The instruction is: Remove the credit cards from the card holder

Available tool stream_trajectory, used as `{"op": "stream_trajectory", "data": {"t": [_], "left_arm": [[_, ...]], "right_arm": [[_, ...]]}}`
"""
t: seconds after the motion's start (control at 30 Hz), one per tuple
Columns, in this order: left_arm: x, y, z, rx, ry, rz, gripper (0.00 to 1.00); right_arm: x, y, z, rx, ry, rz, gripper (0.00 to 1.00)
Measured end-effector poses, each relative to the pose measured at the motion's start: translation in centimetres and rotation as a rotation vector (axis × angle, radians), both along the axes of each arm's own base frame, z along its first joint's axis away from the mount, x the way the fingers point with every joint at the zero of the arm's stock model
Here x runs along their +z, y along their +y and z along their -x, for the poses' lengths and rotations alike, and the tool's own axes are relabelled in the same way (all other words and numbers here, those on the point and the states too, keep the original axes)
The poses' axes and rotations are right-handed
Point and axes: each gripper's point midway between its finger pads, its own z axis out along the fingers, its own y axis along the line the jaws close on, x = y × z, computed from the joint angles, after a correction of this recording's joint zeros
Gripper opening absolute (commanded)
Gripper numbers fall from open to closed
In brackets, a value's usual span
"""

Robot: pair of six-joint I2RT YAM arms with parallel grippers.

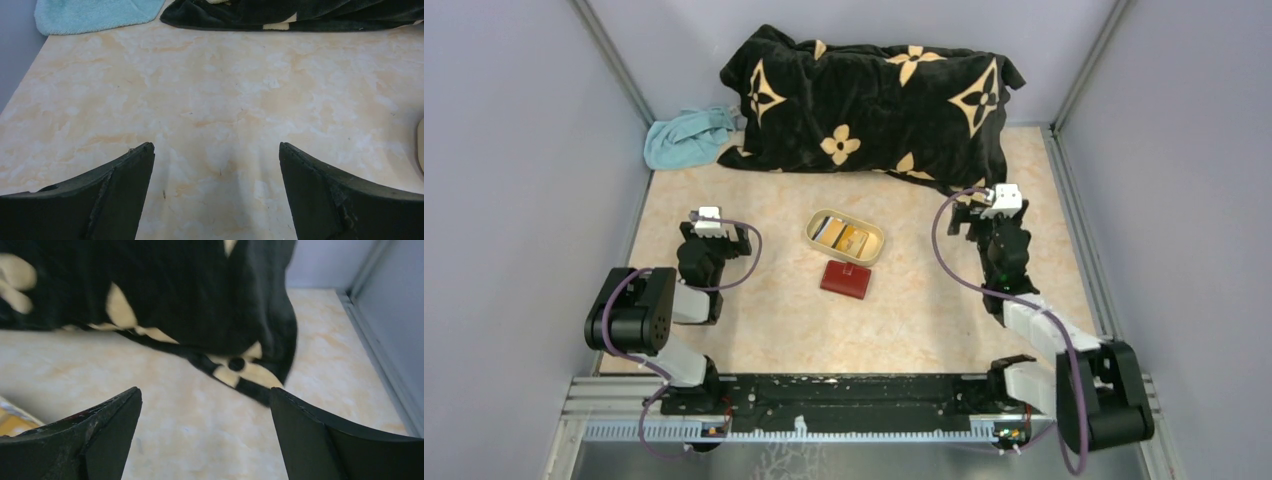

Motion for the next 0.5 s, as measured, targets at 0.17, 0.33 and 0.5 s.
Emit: {"op": "stream_trajectory", "data": {"t": [0.17,0.33,0.5], "left_arm": [[0.0,0.0,0.0,0.000,0.000,0.000,1.00],[-0.1,0.0,0.0,0.002,0.003,-0.003,1.00],[2.7,-2.6,0.9,-0.024,-0.033,-0.067,1.00]], "right_arm": [[5.5,4.3,0.3,0.095,-0.048,-0.134,0.99],[4.2,8.2,0.3,0.174,0.091,-0.191,0.96],[0.3,12.5,1.9,0.260,0.257,-0.185,0.39]]}}
